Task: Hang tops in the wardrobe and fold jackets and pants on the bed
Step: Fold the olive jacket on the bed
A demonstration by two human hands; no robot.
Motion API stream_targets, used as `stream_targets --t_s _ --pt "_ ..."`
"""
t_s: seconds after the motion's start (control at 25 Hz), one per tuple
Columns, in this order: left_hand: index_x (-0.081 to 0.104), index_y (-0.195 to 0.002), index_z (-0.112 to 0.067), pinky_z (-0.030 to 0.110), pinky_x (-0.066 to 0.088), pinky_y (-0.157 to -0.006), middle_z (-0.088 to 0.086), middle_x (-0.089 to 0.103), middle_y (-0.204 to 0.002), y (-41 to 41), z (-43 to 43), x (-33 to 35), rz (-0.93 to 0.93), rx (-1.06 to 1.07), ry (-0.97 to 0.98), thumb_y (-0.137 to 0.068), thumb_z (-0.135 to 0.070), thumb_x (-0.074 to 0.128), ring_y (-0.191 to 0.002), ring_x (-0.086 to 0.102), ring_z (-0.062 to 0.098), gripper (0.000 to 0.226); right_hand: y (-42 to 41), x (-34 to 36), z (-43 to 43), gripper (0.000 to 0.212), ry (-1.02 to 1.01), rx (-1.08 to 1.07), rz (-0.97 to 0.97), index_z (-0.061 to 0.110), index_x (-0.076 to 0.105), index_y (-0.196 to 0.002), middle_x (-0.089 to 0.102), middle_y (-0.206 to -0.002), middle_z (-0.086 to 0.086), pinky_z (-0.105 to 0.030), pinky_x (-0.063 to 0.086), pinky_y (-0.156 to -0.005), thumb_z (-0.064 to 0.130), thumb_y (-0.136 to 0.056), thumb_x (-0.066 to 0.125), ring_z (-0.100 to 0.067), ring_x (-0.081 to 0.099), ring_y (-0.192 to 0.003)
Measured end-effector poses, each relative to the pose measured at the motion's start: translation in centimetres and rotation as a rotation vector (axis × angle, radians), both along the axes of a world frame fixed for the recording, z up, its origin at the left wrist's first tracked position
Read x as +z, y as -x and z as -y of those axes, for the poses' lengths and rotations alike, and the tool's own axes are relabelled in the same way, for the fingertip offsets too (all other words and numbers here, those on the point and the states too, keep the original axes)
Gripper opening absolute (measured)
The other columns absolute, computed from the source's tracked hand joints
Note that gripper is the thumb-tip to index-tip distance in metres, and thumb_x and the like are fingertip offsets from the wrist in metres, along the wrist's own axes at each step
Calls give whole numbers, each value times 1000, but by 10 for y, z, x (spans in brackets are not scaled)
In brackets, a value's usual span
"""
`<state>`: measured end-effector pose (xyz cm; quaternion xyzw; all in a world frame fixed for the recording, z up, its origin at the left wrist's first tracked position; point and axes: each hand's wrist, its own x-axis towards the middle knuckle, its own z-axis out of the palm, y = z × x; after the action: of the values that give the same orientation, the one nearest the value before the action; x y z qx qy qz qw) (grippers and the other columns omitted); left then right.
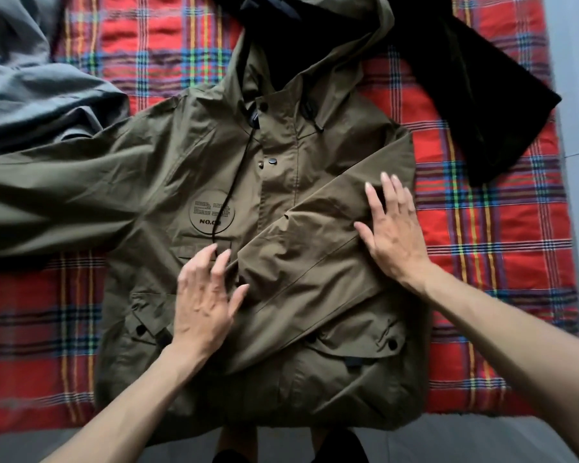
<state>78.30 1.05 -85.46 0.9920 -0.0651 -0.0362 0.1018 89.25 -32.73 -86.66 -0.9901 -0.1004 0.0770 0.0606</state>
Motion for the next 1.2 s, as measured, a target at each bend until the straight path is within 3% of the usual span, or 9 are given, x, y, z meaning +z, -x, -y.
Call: stream_targets --t_s 0.12,0.32,0.44,0.52,0.76,0.88,1.0,1.08,1.2 --pt "29 -151 -10 49 20 -119 21 24 -158 -11 26 -27 -76 -50 -62 -95 -58 34 -147 21 33 74 -53 -17 9 74 113 11 -23 10 19 -155 11 -162 -18 -45 2 -122 53 -97 34 -34 5 -150" --pt "20 -154 -12 50 16 -119 22 16 -160 -8 26 -48 -113 -72 -200 -95 -59 27 -149 13 35 76 -69 -18 29 72 147 -305 34 3 15 -154 11 -162 -20 -51 8 -122 47 -100 32 -35 8 -150" --pt "18 -154 -11 49 15 -119 24 14 -160 -10 31 -43 -163 -74 -199 -95 -60 23 -149 13 36 77 -11 -5 -20 71 -65 -13 65 7 25 -153 18 -160 -20 -47 4 -121 45 -95 39 -34 13 -149" --pt "18 -154 -10 45 14 -119 23 14 -160 -10 27 -34 -206 -104 -166 -96 -59 24 -149 12 35 77 40 -5 -45 68 -47 254 -37 14 30 -152 23 -160 -15 -46 9 -121 45 -95 46 -31 16 -149" --pt "38 -145 -8 37 22 -119 14 31 -156 9 -14 12 -171 -255 138 -95 -37 47 -144 30 24 58 47 24 -118 60 -139 123 -47 13 40 -146 31 -157 -12 -45 17 -120 34 -90 50 -29 24 -146" --pt "53 -128 -4 26 32 -111 14 51 -133 -4 -54 32 -56 156 399 -89 -19 61 -125 47 24 42 41 31 -165 60 -124 263 -85 16 48 -140 32 -156 -12 -47 19 -120 31 -82 57 -30 25 -146" --pt "59 -113 -5 22 43 -91 10 59 -108 -39 -119 57 23 1033 734 -90 -14 66 -103 60 28 26 26 37 -237 52 -182 261 -113 12 60 -123 45 -147 -13 -47 29 -115 21 -73 68 -31 37 -140" --pt "62 -99 -13 24 52 -77 1 63 -97 -67 -158 73 3 1553 1194 -92 -23 65 -84 64 16 13 9 42 -287 59 -259 207 -136 11 50 -138 41 -150 -15 -48 31 -115 26 -83 63 -33 34 -141" --pt "66 -98 -18 31 55 -87 -1 70 -110 -94 -215 88 47 1732 1599 -95 -27 61 -86 67 12 11 -13 41 -355 75 -279 34 -325 18 18 -156 13 -161 -18 -52 16 -119 47 -95 52 -42 10 -147"
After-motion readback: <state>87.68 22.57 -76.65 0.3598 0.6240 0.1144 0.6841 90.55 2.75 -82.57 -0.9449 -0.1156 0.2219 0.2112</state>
